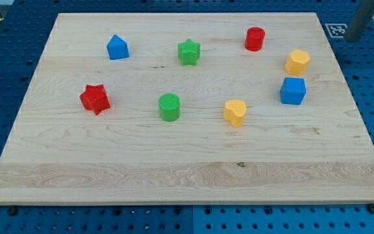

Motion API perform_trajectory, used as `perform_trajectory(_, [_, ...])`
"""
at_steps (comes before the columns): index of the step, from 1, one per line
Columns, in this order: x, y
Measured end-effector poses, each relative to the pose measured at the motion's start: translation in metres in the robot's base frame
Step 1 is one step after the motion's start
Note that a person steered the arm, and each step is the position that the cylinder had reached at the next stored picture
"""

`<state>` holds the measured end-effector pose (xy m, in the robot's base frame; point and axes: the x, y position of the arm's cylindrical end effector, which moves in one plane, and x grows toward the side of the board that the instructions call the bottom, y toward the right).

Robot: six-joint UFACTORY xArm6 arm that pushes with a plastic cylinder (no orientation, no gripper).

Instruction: Nudge the yellow heart up a bit

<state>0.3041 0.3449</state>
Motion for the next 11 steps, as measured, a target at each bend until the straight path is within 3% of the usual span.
perform_trajectory(1, [0.044,0.0])
perform_trajectory(3, [0.193,-0.014])
perform_trajectory(4, [0.203,-0.016])
perform_trajectory(6, [0.206,-0.081])
perform_trajectory(8, [0.254,-0.144])
perform_trajectory(9, [0.243,-0.196])
perform_trajectory(11, [0.213,-0.237])
